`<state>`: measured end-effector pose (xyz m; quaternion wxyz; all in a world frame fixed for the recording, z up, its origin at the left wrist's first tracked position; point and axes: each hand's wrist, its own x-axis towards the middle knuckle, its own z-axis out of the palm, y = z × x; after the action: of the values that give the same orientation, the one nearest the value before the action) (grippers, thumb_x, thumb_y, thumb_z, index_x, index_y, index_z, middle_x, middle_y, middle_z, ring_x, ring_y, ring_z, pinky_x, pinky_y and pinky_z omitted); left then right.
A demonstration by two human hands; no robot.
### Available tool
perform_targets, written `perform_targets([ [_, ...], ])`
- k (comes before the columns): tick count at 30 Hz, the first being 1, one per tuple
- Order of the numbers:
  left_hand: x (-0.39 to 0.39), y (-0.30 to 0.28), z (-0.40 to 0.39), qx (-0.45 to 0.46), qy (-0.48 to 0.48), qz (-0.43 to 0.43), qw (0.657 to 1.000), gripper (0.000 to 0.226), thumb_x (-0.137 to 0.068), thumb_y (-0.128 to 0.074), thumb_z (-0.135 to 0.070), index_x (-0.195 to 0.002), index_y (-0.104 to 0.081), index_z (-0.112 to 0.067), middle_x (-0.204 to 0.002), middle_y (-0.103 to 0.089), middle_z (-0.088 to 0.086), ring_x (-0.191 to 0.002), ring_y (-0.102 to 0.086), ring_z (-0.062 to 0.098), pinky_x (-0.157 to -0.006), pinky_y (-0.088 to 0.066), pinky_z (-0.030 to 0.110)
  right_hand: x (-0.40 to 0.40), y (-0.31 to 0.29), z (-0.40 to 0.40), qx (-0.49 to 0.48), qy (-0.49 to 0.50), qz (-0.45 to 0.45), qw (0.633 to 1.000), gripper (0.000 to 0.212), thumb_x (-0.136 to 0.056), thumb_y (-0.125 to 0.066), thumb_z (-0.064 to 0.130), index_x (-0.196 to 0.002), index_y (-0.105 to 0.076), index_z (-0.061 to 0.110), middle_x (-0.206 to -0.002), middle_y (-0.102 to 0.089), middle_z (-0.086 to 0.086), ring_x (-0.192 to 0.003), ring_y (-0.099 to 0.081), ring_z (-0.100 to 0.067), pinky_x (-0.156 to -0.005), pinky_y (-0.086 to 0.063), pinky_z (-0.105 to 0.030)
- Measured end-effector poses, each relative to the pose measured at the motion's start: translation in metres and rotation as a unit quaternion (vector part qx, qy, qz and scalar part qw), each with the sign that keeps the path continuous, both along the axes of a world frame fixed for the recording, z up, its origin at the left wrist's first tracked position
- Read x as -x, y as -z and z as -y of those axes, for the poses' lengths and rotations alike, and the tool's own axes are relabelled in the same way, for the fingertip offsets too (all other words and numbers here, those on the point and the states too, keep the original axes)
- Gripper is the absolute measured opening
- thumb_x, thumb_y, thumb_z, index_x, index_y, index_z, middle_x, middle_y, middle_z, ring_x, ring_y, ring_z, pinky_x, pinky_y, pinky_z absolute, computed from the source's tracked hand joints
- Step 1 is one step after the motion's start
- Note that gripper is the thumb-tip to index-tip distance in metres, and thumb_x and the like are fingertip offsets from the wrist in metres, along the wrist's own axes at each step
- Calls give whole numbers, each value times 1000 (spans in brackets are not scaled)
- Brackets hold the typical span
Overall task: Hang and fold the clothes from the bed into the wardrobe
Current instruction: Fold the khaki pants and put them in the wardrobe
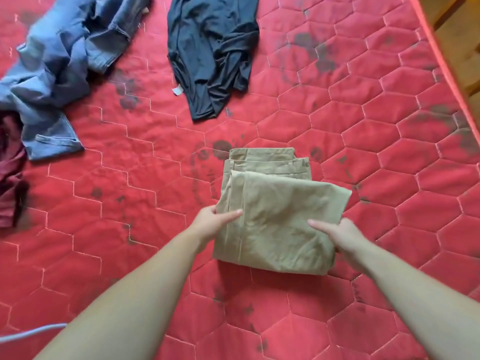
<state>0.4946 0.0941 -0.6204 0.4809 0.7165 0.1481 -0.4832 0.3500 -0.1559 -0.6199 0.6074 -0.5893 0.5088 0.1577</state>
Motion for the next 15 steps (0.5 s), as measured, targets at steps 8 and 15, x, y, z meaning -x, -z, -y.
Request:
perform_targets([
  [8,-34,-5,-16,148,-78,-77,983,35,-73,-74,-15,-108,-71,-15,-107,-74,7,-94,-72,22,-82,-58,36,-49,-43,21,-187,-15,102,977,23,-82,-63,14,-104,-69,9,-98,-75,-8,-80,-73,-20,-67,-60,-29],
  [15,-44,54,15,7,-73,22,997,31,-90,-68,-22,-120,-62,-20,-105,-73,-3,-95,-69,15,-87,-55,36,-98,30,22,186,-133,-52,972,26,-91,-57,38,-97,-68,15,-106,-71,-6,-96,-65,-27,-82,-50,-37],
])
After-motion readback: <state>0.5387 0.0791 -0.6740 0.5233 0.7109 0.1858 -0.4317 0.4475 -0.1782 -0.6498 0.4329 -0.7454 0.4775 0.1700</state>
